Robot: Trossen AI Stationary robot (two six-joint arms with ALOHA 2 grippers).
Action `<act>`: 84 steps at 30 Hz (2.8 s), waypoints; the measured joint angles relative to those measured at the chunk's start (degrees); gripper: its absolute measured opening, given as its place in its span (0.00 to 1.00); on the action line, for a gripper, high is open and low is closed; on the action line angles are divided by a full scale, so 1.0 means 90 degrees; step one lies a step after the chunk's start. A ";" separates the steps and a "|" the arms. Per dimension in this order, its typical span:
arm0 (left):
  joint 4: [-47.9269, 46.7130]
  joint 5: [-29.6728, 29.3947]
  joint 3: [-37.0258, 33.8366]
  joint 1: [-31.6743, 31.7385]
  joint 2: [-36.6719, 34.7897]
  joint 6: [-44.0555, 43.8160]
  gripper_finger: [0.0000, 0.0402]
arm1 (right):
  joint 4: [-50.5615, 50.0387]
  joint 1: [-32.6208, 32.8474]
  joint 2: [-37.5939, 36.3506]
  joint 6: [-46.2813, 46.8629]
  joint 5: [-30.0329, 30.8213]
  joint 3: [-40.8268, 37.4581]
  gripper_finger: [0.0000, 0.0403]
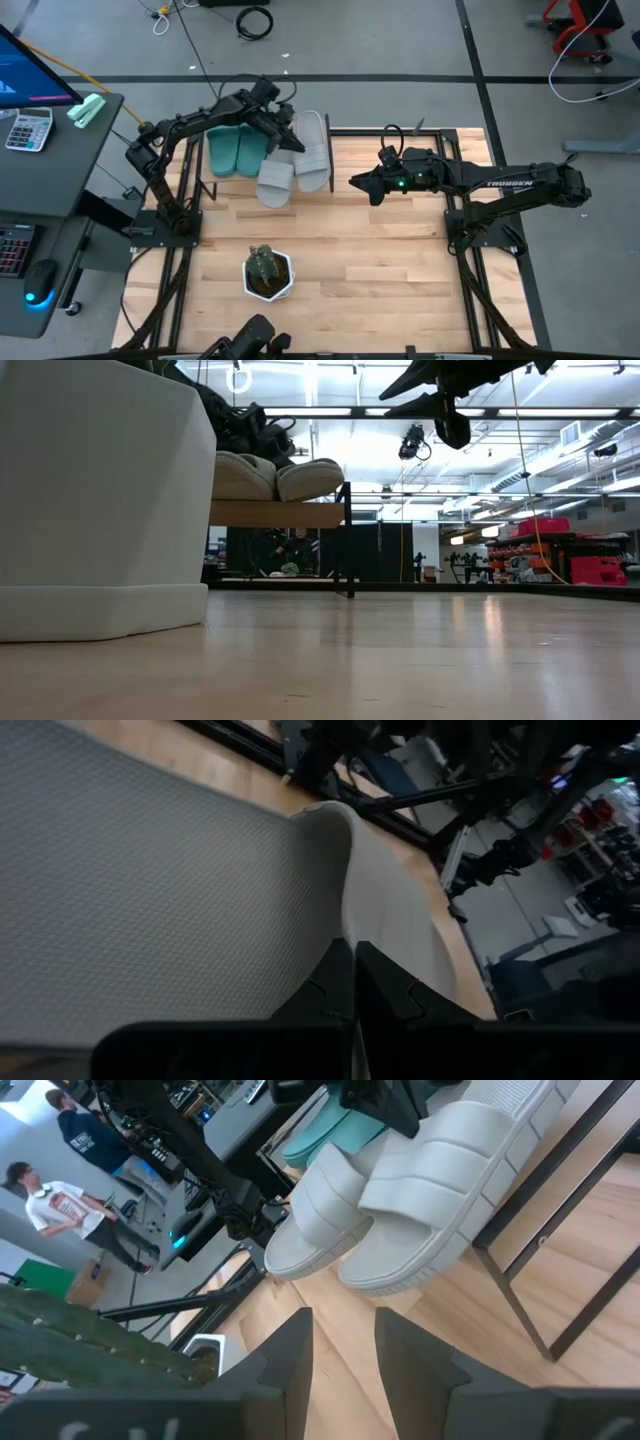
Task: Pick and place slides into the shelf
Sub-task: Put the gray slipper on the shelf
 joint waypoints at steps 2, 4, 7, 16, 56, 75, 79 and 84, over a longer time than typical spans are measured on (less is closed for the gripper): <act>0.0005 -0.0093 0.0009 -0.0005 -0.0002 -0.0026 0.01 | 0.0002 0.0001 0.0000 -0.0029 0.0009 0.0000 0.29; 0.0001 -0.0166 0.0009 -0.0006 -0.0002 -0.0041 0.01 | 0.0006 0.0002 0.0000 -0.0111 0.0033 -0.0002 0.29; 0.0000 -0.0432 0.0009 -0.0049 -0.0002 -0.0046 0.01 | 0.0005 0.0000 0.0000 -0.0158 0.0111 0.0000 0.29; 0.0106 0.0225 -0.0002 -0.0079 0.0000 -0.0092 0.01 | 0.0005 0.0002 0.0000 -0.0165 0.0135 -0.0001 0.29; -0.1515 -0.0266 0.0681 -0.0168 -0.0187 0.1034 0.01 | 0.0005 0.0002 0.0000 -0.0109 0.0138 -0.0002 0.29; -0.0763 -0.0348 0.0679 -0.0355 0.0243 0.0780 0.01 | 0.0005 0.0367 0.0000 -0.0040 0.0361 0.0000 0.29; -0.0604 -0.0441 0.0678 -0.0340 0.0261 0.0718 0.01 | 0.0005 0.0418 0.0000 -0.0032 0.0471 0.0000 0.29; -0.0582 -0.0565 0.0689 -0.0343 0.0412 0.0653 0.01 | 0.0005 0.0418 0.0000 -0.0032 0.0493 0.0000 0.29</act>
